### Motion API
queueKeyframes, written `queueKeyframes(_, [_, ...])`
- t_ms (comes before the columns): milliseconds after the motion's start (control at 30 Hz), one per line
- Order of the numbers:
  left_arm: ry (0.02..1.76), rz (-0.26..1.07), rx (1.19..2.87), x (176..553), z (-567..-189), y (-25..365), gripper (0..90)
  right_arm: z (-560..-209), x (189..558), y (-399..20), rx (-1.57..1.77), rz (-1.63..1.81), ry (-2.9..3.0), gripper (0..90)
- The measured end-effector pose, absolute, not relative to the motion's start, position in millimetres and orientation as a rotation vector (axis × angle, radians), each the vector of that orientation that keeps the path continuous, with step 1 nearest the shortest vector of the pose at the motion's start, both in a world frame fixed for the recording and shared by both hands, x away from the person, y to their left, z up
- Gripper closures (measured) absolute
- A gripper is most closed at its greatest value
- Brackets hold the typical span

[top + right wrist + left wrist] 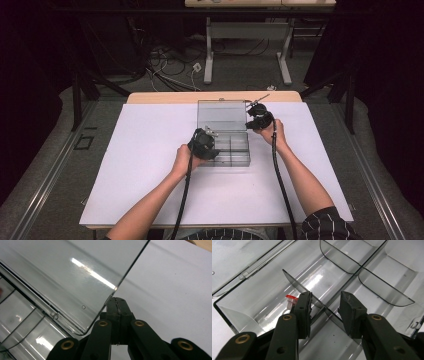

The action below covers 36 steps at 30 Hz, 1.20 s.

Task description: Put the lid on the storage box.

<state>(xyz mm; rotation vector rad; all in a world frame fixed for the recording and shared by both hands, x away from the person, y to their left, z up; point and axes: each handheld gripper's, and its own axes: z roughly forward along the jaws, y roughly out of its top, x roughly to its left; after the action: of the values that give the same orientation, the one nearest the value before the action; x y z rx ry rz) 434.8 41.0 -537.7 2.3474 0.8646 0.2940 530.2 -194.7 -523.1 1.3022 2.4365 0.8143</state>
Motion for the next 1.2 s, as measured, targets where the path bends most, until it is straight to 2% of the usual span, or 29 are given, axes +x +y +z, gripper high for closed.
queueKeyframes(1200, [0.869,0.295,2.341,435.1,-537.7,41.1,62.3,-500.1,523.8,-198.7,1.224,0.907,2.376,90.0])
